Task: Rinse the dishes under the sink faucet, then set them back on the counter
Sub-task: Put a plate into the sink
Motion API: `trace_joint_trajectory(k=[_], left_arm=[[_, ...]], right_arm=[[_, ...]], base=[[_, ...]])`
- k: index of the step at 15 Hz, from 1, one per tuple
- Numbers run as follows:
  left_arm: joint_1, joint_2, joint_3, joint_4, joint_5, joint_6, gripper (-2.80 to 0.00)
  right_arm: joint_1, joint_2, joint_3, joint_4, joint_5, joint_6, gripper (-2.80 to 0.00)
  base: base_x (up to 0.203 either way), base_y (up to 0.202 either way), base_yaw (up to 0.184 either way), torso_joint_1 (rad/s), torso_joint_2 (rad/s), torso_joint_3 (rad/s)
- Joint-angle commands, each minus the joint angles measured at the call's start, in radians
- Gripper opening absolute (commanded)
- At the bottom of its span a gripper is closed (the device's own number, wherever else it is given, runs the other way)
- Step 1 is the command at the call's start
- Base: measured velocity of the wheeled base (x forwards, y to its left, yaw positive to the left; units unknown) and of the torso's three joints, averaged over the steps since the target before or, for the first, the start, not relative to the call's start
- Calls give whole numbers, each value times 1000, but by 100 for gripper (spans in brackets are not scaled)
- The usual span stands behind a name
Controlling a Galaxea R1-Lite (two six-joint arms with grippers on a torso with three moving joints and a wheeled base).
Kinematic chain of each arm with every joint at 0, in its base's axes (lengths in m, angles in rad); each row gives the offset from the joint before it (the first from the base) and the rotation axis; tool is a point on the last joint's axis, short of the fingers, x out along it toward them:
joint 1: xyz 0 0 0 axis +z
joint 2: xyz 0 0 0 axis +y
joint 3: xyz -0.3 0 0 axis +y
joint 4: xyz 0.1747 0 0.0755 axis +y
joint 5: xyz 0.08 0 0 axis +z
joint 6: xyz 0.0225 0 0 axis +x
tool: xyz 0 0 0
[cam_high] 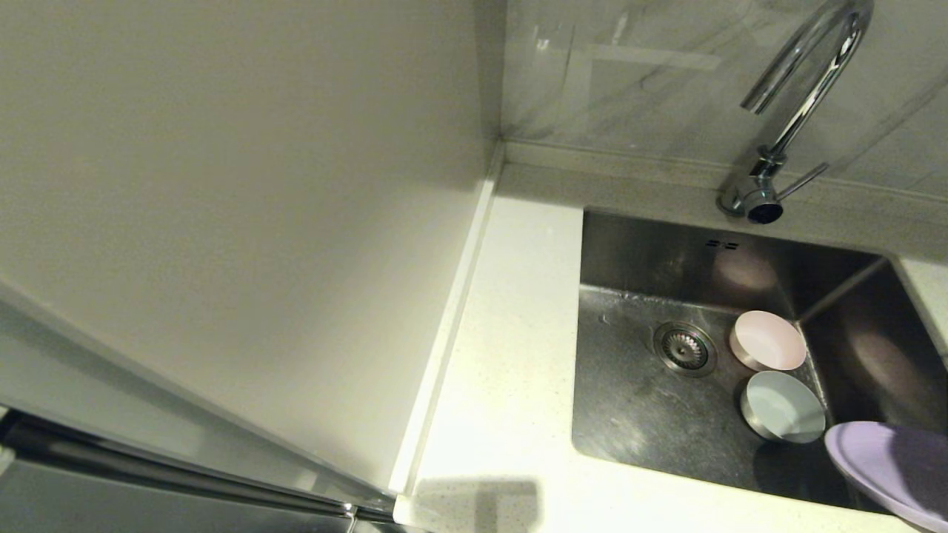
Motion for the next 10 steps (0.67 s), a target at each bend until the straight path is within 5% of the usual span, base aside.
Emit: trace_joint_trajectory(k=[1, 10], left_arm=[[0, 0, 3, 0, 0, 0, -280], [0, 0, 3, 0, 0, 0, -280]], right_arm=[[-11, -6, -1, 6, 1, -8, 0], [-57, -21, 3, -59, -5, -8, 0]], base=[[0, 0, 0, 0, 0, 0], [0, 0, 0, 0, 0, 0]])
